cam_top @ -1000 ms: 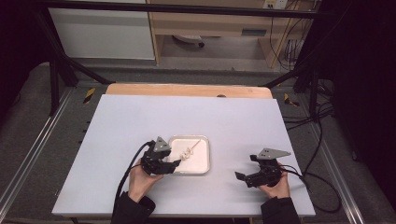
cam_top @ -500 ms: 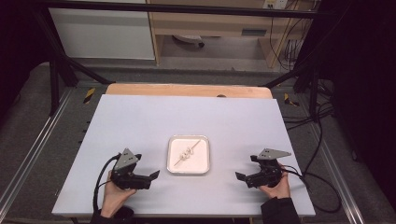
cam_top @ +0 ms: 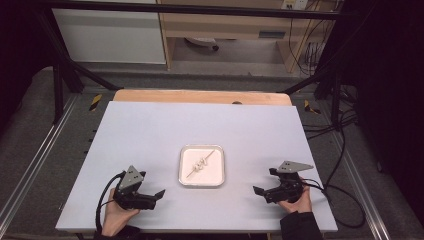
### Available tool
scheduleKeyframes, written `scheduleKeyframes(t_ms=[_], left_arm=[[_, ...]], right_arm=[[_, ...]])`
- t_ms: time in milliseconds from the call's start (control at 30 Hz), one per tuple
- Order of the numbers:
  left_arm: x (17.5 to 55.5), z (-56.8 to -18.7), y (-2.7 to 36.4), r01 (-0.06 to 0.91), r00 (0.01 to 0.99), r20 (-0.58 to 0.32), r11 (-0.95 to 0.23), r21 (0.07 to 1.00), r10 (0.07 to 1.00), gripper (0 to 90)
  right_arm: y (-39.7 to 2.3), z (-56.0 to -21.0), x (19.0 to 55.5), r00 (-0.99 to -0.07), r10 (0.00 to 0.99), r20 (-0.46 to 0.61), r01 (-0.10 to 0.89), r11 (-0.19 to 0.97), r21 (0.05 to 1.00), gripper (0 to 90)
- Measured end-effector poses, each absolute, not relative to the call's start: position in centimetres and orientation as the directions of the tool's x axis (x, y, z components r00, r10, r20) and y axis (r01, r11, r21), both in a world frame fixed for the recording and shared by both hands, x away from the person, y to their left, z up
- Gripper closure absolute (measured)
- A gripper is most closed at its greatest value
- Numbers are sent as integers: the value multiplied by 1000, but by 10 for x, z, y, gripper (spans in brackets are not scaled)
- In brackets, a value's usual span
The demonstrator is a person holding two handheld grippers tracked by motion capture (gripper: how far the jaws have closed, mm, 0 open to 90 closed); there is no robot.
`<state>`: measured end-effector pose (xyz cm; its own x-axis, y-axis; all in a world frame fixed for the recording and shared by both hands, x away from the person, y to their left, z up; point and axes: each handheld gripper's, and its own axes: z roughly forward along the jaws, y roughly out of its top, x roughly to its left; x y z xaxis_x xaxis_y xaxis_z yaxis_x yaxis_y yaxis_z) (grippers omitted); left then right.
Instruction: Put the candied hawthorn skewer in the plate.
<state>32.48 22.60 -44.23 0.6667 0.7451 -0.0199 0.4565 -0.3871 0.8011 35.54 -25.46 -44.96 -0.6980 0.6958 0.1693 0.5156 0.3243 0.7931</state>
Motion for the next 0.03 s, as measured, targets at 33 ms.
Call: scheduleKeyframes(t_ms=[33], left_arm=[[325,-442,226,456,668,-22,-386,802,744,53]], right_arm=[[-254,-450,355,-697,696,170,518,326,791,7]])
